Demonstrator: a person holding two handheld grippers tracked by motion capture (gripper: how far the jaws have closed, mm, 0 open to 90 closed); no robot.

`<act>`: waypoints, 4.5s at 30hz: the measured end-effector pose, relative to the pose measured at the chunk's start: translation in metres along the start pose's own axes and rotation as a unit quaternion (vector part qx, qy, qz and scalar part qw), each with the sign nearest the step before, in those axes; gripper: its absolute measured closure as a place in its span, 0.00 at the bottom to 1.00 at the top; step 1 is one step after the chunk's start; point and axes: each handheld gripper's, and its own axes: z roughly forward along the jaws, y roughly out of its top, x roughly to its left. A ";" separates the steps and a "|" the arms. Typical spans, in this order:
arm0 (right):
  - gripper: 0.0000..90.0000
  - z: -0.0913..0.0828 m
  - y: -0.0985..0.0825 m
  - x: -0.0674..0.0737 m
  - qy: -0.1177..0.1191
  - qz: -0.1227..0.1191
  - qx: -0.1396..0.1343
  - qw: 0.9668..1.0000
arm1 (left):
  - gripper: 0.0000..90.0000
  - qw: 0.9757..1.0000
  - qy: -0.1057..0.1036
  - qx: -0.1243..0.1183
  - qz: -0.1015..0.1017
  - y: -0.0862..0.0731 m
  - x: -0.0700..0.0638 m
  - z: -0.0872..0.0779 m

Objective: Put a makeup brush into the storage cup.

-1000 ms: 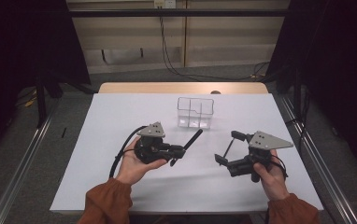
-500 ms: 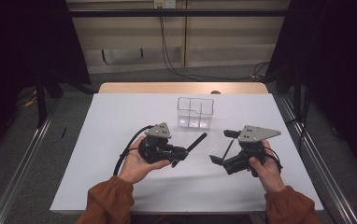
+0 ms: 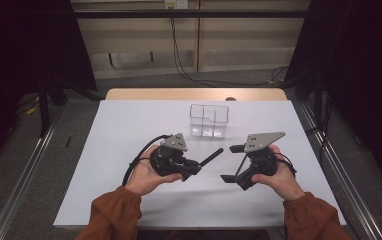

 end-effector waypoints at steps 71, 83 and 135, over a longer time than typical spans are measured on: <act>0.55 0.069 0.039 -0.008 0.150 -0.105 0.323 0.928 | 0.85 0.977 -0.020 0.203 0.056 0.008 -0.010 0.028; 0.77 0.073 0.039 -0.004 0.163 -0.113 0.321 0.926 | 0.85 0.979 -0.024 0.193 0.054 0.007 -0.009 0.029; 0.89 0.056 0.018 -0.021 0.149 -0.074 0.286 0.944 | 0.08 0.994 0.078 0.068 -0.019 -0.031 0.015 0.001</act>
